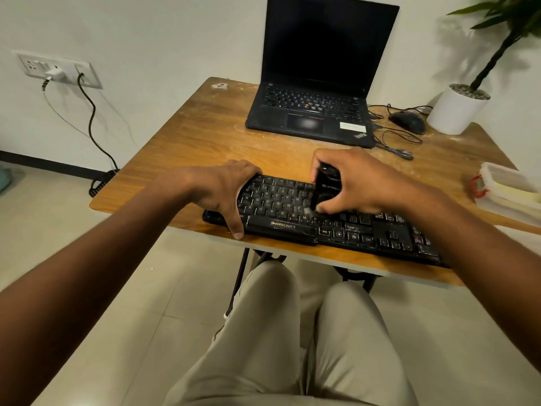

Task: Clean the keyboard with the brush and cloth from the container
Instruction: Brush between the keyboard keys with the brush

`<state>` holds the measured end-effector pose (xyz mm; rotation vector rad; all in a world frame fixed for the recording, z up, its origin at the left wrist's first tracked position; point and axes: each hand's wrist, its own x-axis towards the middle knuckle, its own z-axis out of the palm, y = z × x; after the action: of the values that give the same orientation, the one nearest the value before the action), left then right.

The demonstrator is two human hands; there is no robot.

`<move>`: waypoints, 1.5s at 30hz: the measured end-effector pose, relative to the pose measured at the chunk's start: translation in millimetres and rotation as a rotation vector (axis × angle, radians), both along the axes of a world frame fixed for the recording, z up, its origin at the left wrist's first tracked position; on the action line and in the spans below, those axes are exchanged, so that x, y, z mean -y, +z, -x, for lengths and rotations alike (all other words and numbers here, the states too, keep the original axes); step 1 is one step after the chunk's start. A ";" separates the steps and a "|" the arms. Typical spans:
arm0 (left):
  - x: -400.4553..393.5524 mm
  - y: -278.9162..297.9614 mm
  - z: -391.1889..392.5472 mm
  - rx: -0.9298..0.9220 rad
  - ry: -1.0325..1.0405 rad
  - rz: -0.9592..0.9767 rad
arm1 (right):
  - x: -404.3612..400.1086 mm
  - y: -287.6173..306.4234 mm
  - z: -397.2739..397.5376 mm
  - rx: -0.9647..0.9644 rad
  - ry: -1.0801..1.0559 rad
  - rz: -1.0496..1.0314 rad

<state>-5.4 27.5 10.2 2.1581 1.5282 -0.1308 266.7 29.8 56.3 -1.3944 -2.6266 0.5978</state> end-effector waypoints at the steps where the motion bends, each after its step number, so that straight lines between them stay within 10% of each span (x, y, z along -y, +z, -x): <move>1: 0.1 -0.2 0.1 0.001 0.000 0.000 | -0.3 3.7 -3.6 0.042 -0.004 -0.006; 11: 0.7 0.7 -0.9 -0.009 0.014 0.005 | 11.9 -11.2 50.0 -0.266 -0.042 -0.053; 19: -1.2 -1.6 0.0 -0.001 0.008 0.006 | -3.1 3.8 -3.8 0.032 -0.067 -0.011; 29: 1.4 0.9 -3.0 -0.017 0.012 -0.002 | 19.8 -11.4 43.2 -0.340 0.053 -0.093; 39: -2.0 -2.7 1.0 -0.010 -0.014 -0.009 | 10.6 10.4 6.5 0.066 0.020 -0.033; 45: -0.6 -0.3 -0.1 -0.015 -0.007 -0.012 | 24.4 -19.8 38.3 -0.505 -0.137 -0.146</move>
<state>-5.3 28.0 9.9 2.1774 1.5333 -0.1407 228.4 5.3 36.4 -1.1802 -2.1156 0.6268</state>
